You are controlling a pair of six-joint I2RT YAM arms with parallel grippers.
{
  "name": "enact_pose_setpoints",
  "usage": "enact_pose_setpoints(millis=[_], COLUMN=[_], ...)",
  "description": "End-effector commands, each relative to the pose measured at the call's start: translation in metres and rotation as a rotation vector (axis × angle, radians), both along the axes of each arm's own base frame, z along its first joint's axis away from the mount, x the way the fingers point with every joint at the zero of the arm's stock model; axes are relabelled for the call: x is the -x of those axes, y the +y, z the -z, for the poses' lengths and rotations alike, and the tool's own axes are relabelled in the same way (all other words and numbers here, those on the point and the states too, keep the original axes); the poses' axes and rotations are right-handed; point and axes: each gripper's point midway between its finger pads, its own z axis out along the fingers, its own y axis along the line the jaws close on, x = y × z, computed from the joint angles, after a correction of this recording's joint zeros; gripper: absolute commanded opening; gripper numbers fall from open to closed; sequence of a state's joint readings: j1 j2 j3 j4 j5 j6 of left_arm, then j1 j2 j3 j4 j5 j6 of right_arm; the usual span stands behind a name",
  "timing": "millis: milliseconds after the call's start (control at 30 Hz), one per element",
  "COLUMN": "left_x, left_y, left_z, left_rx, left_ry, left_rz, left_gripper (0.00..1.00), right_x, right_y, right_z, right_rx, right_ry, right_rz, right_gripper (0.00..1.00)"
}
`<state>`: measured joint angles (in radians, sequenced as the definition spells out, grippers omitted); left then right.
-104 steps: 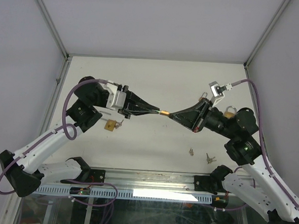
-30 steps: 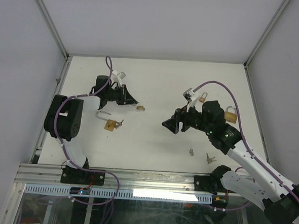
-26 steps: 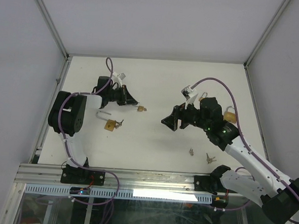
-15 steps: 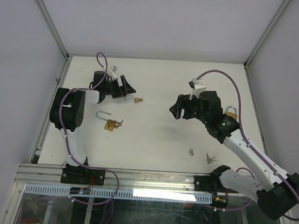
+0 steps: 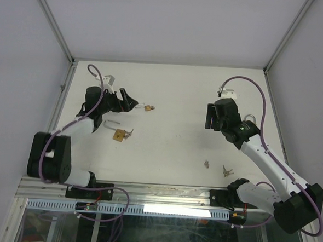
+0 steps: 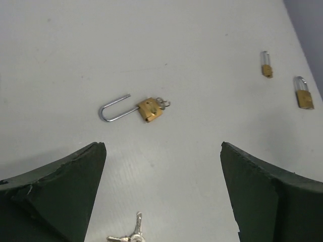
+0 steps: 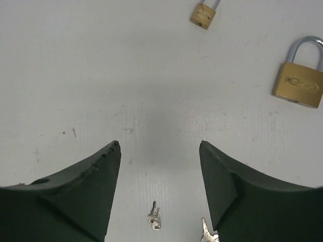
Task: Unlock with the key
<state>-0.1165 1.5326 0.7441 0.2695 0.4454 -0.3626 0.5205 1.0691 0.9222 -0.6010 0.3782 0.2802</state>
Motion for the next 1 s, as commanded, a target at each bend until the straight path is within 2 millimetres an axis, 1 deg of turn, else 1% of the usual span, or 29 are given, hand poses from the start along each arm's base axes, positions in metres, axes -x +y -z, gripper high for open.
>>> enact_pose_setpoints(millis=[0, 33, 100, 133, 167, 233, 300, 367, 433, 500, 567, 600, 667, 700, 767, 800, 867, 967], left_x=[0.03, 0.041, 0.059, 0.072, 0.077, 0.089, 0.096, 0.1, 0.103, 0.108, 0.111, 0.112, 0.112, 0.112, 0.112, 0.111, 0.11, 0.111], left_y=[0.011, 0.015, 0.026, 0.031, 0.037, 0.047, 0.057, 0.069, 0.075, 0.076, 0.075, 0.075, 0.074, 0.075, 0.075, 0.076, 0.078, 0.07], left_z=[-0.076, -0.08, -0.082, -0.08, -0.084, -0.077, -0.068, -0.061, -0.052, -0.042, -0.037, -0.037, -0.045, -0.048, -0.045, -0.042, -0.036, -0.029], left_rx=[0.011, 0.016, 0.027, 0.038, 0.042, 0.056, 0.069, 0.095, 0.119, 0.127, 0.135, 0.14, 0.145, 0.147, 0.153, 0.148, 0.135, 0.145], left_ry=[-0.278, -0.297, -0.316, -0.32, -0.335, -0.324, -0.309, -0.297, -0.279, -0.262, -0.259, -0.268, -0.314, -0.33, -0.327, -0.324, -0.316, -0.297], left_rz=[-0.041, -0.066, -0.132, -0.165, -0.201, -0.255, -0.307, -0.363, -0.395, -0.398, -0.39, -0.387, -0.363, -0.353, -0.348, -0.349, -0.352, -0.301], left_gripper=[0.99, 0.99, 0.99, 0.99, 0.99, 0.99, 0.99, 0.99, 0.99, 0.99, 0.99, 0.99, 0.99, 0.99, 0.99, 0.99, 0.99, 0.99], right_x=[0.014, 0.021, 0.033, 0.04, 0.046, 0.054, 0.056, 0.051, 0.034, 0.013, -0.011, -0.024, -0.049, -0.062, -0.086, -0.101, -0.123, -0.152], right_y=[-0.008, -0.004, 0.004, 0.008, 0.012, 0.015, 0.017, 0.016, 0.012, 0.008, -0.003, -0.009, -0.026, -0.033, -0.044, -0.048, -0.058, -0.069], right_z=[0.009, 0.02, 0.037, 0.046, 0.053, 0.067, 0.076, 0.08, 0.078, 0.072, 0.067, 0.066, 0.065, 0.067, 0.071, 0.069, 0.074, 0.082], right_rx=[0.022, 0.008, -0.032, -0.052, -0.072, -0.091, -0.093, -0.076, -0.053, -0.046, -0.041, -0.043, -0.042, -0.035, -0.031, -0.03, -0.007, 0.024], right_ry=[0.093, 0.133, 0.196, 0.228, 0.254, 0.305, 0.34, 0.342, 0.299, 0.245, 0.204, 0.19, 0.184, 0.183, 0.177, 0.166, 0.165, 0.181], right_rz=[0.026, 0.01, -0.022, -0.044, -0.064, -0.063, -0.063, -0.048, -0.011, 0.015, 0.055, 0.078, 0.141, 0.17, 0.216, 0.233, 0.265, 0.304], right_gripper=[0.65, 0.63, 0.63, 0.63, 0.63, 0.62, 0.6, 0.6, 0.6, 0.6, 0.61, 0.64, 0.71, 0.74, 0.76, 0.77, 0.77, 0.77])
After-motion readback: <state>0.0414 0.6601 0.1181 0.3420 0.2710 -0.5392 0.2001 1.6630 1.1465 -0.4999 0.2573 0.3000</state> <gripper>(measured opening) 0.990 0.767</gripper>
